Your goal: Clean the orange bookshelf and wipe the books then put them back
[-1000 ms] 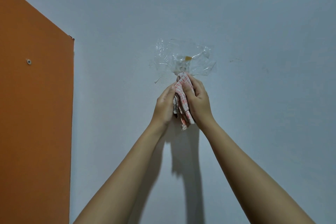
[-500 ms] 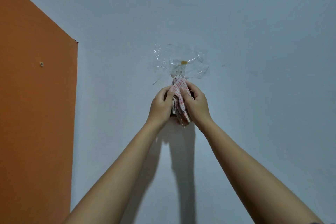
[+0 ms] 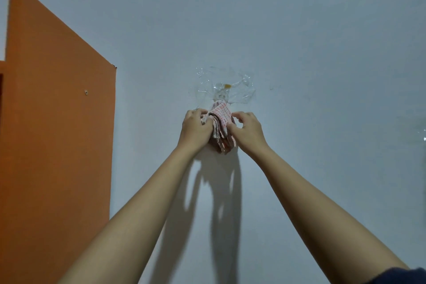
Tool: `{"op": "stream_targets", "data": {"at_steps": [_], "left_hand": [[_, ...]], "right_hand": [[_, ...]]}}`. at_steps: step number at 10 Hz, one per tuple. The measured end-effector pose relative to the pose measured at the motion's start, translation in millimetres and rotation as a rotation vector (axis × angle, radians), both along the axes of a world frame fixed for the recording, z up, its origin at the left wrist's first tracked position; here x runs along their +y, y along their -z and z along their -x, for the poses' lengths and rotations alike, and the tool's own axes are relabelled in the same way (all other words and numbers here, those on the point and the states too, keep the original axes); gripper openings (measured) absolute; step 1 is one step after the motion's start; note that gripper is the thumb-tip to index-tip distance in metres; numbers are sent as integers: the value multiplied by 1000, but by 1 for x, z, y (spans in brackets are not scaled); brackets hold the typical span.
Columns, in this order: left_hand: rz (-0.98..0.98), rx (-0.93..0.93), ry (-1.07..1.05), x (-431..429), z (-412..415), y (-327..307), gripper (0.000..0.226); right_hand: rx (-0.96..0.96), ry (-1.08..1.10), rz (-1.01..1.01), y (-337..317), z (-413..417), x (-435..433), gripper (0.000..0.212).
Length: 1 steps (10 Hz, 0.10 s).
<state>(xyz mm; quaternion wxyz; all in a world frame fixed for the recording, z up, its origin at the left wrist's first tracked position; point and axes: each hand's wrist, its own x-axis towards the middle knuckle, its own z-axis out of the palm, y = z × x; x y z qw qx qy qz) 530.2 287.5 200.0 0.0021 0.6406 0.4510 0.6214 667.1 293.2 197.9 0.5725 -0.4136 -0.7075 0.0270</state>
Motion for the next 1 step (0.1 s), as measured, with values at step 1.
{"op": "stream_targets", "data": {"at_steps": [1], "left_hand": [[-3,19,-56,-19,-2,3,28]], "right_hand": [[-34,21,-4,1,-6,-21,36]]}}
